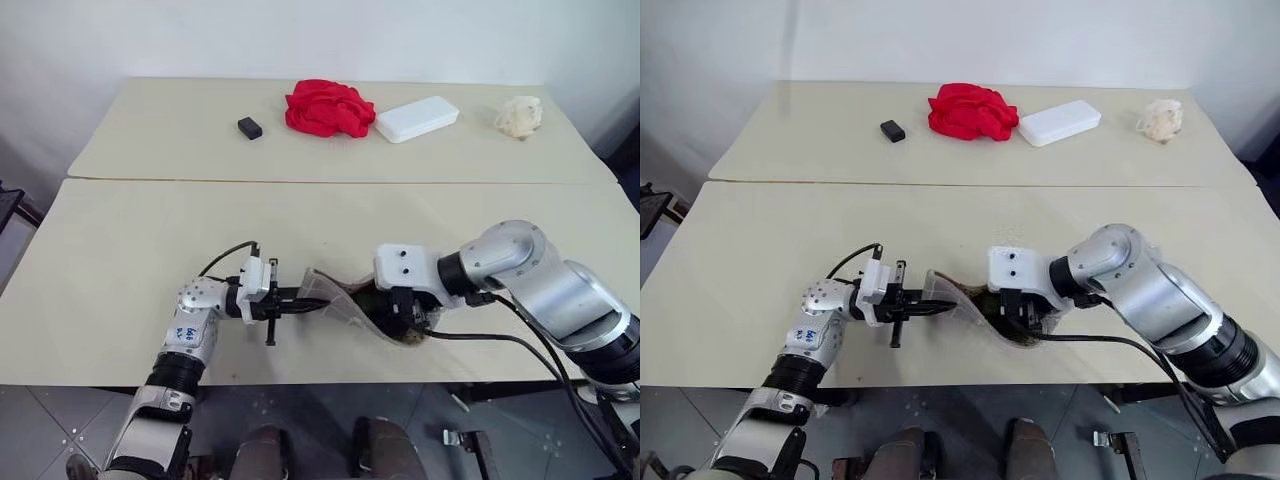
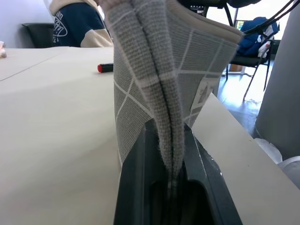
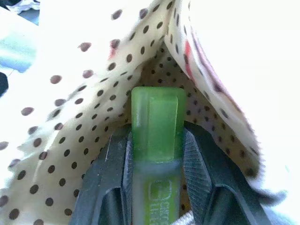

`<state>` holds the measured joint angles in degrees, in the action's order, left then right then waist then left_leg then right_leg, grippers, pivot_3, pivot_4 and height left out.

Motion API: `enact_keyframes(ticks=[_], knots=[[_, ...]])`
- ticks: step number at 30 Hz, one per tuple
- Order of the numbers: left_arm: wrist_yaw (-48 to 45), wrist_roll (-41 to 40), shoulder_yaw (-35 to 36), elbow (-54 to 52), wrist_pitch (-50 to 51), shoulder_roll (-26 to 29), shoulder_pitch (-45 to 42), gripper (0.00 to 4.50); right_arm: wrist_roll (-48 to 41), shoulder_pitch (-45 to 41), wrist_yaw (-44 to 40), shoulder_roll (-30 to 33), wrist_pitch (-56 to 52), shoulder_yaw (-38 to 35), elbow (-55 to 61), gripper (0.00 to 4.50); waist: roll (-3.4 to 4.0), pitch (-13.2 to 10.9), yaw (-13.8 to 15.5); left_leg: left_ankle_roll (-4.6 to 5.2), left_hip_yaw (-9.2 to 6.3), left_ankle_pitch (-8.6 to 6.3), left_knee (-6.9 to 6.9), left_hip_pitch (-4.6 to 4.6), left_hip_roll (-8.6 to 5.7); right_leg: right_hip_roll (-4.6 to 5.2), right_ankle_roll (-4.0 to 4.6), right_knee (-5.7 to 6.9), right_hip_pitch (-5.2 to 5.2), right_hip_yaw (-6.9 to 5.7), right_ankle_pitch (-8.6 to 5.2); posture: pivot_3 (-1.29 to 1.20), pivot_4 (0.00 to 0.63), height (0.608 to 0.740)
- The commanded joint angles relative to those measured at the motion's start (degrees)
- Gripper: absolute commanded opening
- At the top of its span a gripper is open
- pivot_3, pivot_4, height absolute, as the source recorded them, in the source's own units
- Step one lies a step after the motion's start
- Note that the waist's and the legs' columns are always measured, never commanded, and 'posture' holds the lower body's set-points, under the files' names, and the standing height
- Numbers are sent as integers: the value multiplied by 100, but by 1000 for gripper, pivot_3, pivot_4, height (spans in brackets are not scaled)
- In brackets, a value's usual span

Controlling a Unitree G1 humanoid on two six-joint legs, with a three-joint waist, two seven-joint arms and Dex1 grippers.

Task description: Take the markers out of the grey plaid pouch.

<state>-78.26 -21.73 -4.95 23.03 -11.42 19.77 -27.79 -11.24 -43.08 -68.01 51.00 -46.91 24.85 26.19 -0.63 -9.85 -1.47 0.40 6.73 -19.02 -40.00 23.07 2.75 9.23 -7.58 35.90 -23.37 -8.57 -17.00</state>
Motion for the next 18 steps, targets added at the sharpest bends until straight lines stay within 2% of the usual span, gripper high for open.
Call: enact_keyframes(ticks=[1,9,11,14,18], knots=[[21,18,88,-129,74,192,175,0,-104,96,96,26,240,-489,-72,1099,0,0,1,0,0,0,0,0,0,0,0,0,0,0,0,0,150,740],[104,-19,48,-338,160,257,354,0,-698,583,94,-290,980,-1220,-244,1099,0,0,6,0,1,0,0,0,0,0,0,-1,1,0,0,0,150,740],[114,-20,46,-368,181,260,371,0,-849,780,-101,-356,1440,-1369,-349,1099,0,0,7,0,2,0,0,0,0,0,0,0,1,0,0,0,150,740],[139,-26,55,-391,220,251,362,0,-1299,967,-443,-575,1906,-1562,-291,1099,0,0,8,0,2,0,0,-1,-1,0,0,-1,2,1,0,0,150,740],[203,-91,97,-415,352,208,310,0,-2078,1067,-412,-1016,1822,-1791,54,1099,2,-1,11,0,0,0,-1,-2,-1,0,0,2,2,0,0,0,150,740]])
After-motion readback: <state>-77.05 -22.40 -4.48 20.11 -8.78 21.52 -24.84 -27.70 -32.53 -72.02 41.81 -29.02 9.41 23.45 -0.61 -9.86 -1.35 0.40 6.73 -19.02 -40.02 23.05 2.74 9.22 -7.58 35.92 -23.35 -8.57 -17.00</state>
